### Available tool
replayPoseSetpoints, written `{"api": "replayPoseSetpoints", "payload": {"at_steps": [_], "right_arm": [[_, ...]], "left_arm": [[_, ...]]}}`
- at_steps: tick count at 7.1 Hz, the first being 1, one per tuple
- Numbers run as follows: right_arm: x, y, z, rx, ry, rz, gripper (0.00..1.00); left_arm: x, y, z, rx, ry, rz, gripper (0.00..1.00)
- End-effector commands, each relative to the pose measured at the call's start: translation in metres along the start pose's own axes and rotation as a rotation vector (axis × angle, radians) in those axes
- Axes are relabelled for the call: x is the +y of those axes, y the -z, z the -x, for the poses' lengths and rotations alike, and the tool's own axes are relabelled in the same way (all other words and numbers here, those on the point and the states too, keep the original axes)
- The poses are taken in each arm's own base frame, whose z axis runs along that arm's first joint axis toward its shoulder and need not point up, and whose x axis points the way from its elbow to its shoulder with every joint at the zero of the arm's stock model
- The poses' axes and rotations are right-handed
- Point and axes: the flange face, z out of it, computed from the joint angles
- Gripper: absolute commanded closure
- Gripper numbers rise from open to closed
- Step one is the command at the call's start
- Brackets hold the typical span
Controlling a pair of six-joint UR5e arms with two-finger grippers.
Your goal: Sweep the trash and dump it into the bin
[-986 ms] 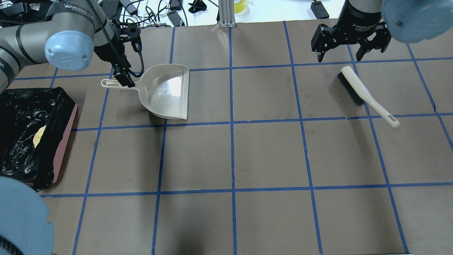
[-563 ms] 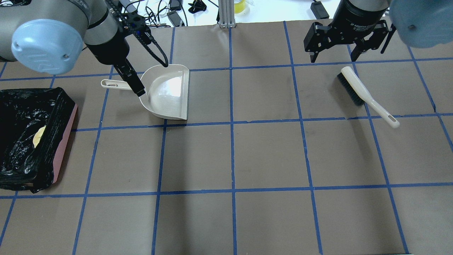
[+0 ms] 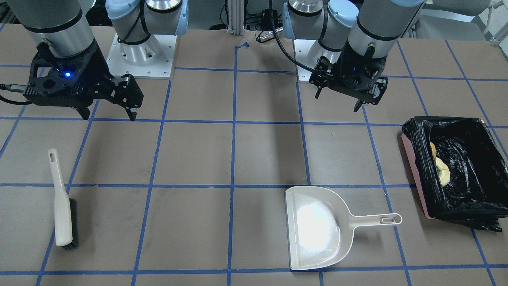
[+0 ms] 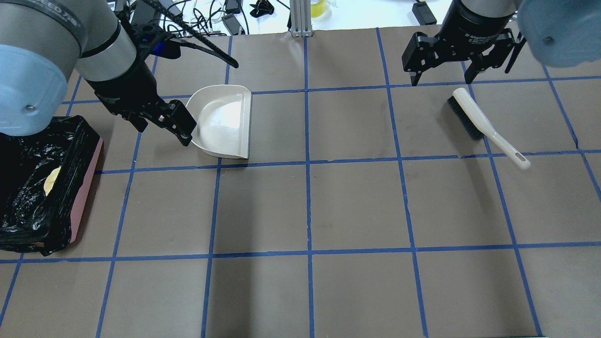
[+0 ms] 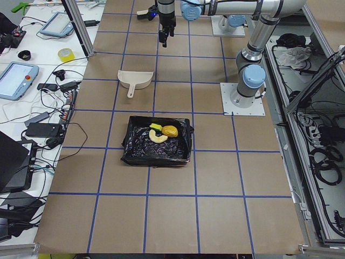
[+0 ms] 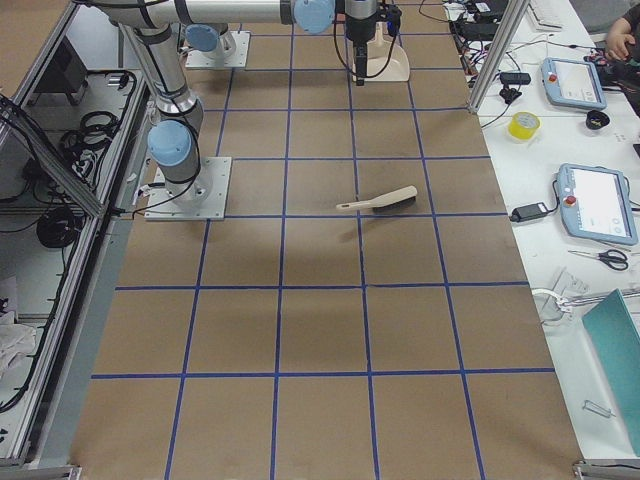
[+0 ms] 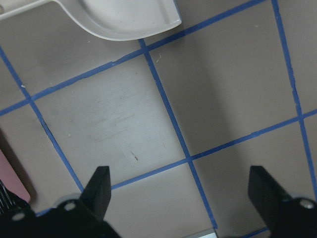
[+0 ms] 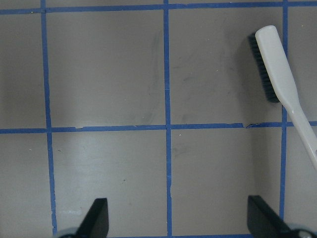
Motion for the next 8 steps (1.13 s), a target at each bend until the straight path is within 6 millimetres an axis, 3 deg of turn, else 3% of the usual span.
{"api": "replayPoseSetpoints", "payload": {"at_steps": [1, 8], "right_arm": [[0.0027, -0.0113, -0.0005, 0.005, 0.000, 0.014, 0.00], [0.0011, -0.0186, -0.0003, 0.004, -0.006, 0.024, 0.00]], "left_arm": [[-0.0015, 0.0177, 0.0040, 0.003, 0.262, -0.039, 0.00], [0.0001, 0.0215, 0.0036, -0.004, 0.332, -0.052, 0.00]]}}
